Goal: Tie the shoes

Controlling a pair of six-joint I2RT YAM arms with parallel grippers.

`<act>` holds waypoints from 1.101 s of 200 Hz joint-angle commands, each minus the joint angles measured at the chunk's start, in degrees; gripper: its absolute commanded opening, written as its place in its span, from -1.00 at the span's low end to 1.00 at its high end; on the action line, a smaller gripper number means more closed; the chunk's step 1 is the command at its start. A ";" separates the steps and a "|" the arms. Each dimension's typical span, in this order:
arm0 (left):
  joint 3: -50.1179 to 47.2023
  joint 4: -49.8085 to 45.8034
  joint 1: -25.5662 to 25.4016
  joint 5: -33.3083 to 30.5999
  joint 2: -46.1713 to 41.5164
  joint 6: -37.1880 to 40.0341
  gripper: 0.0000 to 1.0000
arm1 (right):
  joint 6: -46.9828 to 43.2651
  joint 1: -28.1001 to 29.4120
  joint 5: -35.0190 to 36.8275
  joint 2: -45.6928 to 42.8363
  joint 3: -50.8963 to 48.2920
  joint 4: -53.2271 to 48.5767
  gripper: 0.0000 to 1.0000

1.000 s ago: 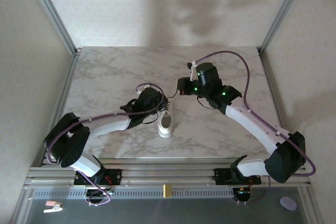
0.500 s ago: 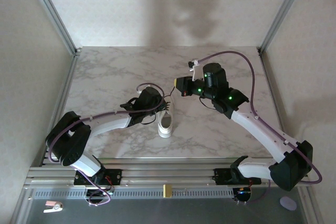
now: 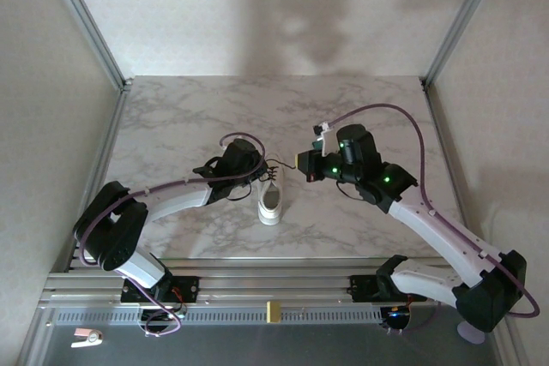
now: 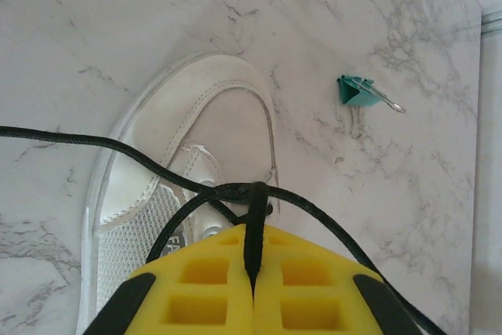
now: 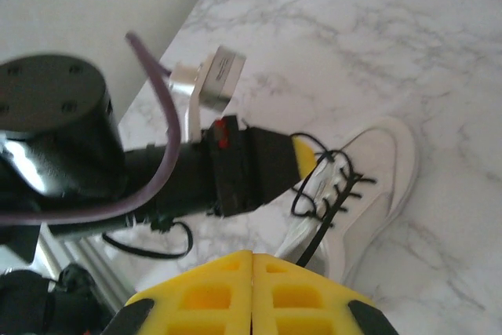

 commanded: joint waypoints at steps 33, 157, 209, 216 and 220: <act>0.53 0.83 0.89 1.78 -1.43 1.39 -1.00 | -3.94 6.34 -1.40 2.97 0.24 -5.37 -1.00; -1.60 6.28 5.91 12.87 -0.51 4.89 -1.00 | -3.12 21.25 -0.25 20.57 -3.81 23.52 -1.00; -2.36 7.00 6.29 14.13 0.12 5.56 -1.00 | -5.57 23.34 8.93 26.35 -8.25 31.53 -1.00; -2.50 7.08 6.44 14.22 0.10 5.48 -1.00 | -5.45 23.34 9.18 26.36 -8.71 32.33 -0.87; -2.54 7.09 6.45 14.30 0.13 5.47 -1.00 | -5.29 23.34 9.20 26.24 -8.85 32.62 -0.74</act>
